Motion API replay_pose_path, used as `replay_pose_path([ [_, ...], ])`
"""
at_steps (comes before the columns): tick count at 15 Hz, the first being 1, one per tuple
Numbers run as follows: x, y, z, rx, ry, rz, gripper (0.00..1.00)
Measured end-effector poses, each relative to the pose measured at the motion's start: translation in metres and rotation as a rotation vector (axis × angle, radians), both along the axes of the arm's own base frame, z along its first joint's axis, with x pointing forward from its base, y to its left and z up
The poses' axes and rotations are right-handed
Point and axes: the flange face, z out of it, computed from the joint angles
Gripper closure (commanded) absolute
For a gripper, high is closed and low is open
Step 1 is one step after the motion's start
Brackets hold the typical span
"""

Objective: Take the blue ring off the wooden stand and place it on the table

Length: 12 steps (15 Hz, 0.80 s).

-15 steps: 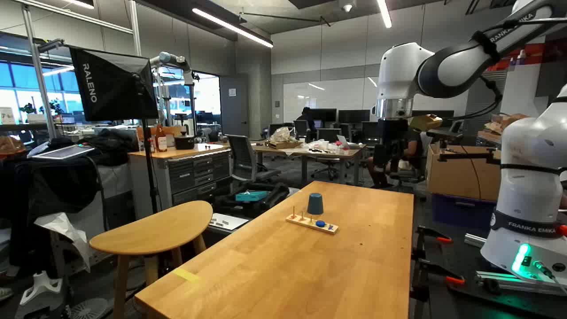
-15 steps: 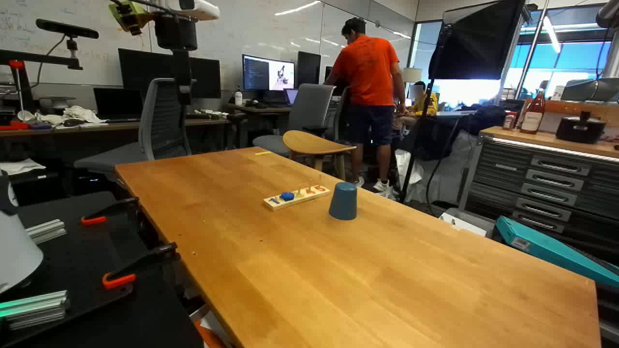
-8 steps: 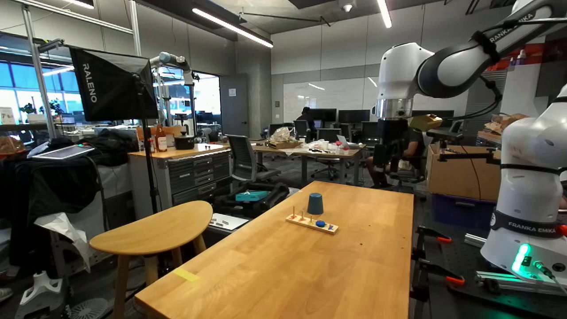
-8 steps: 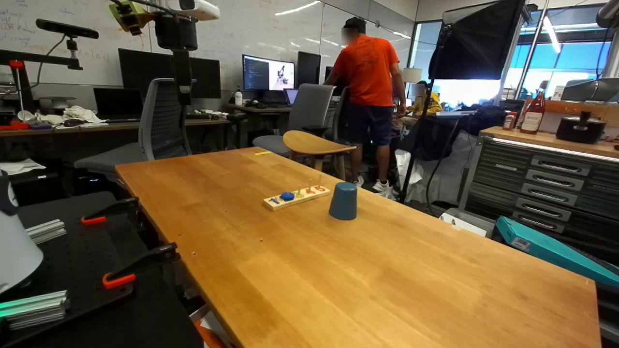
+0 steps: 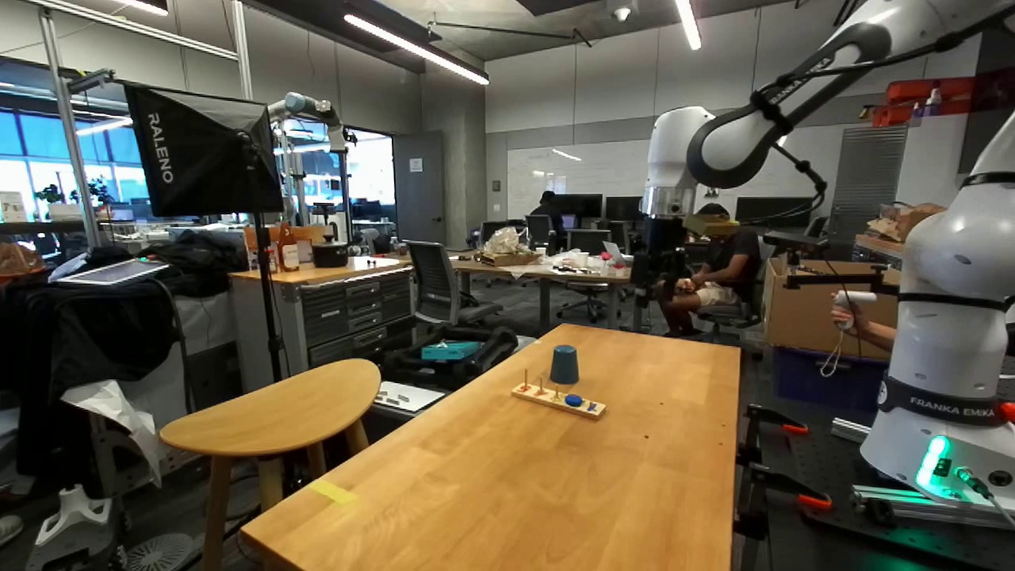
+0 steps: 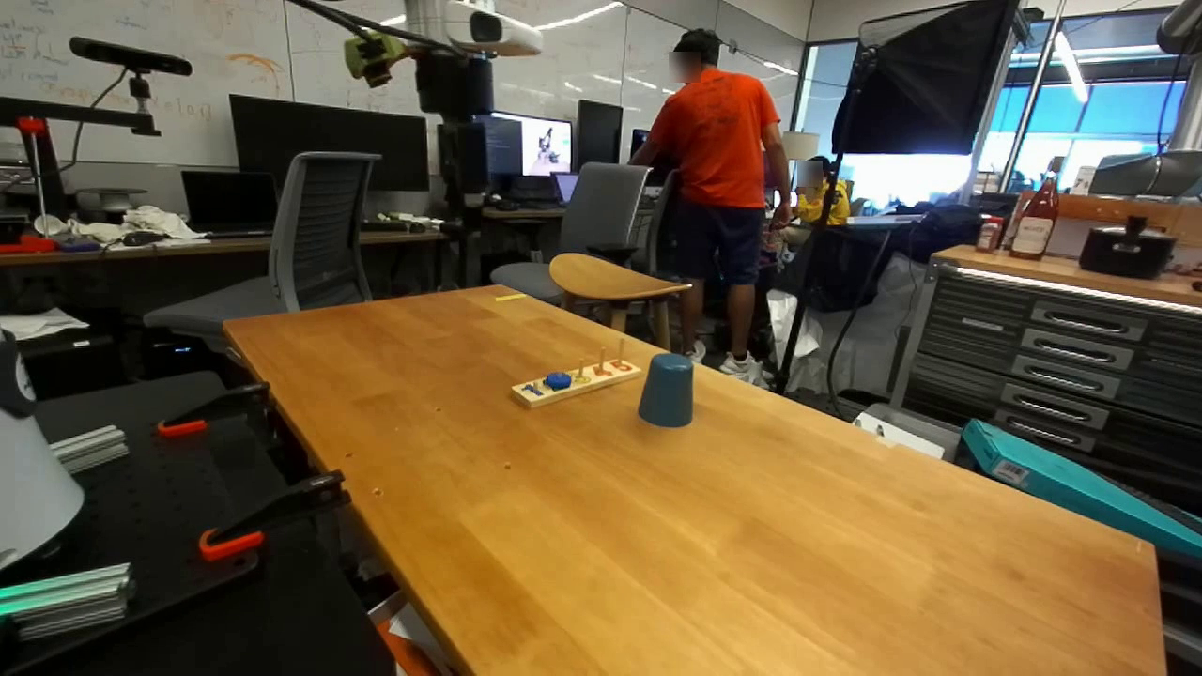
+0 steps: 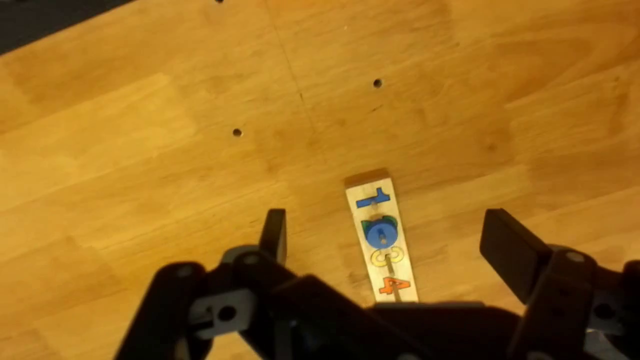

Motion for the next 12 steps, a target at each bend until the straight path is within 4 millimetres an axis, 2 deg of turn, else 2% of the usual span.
replay_pose_path([
  [2,0.028,-0.027,-0.013,0.016,0.011,0.009,0.0],
  [5,0.068,-0.041,-0.044,0.025,0.051,0.048,0.0],
  [8,0.101,-0.034,-0.076,0.029,0.084,0.073,0.0],
  [12,0.138,-0.004,-0.107,0.029,0.086,0.111,0.0],
])
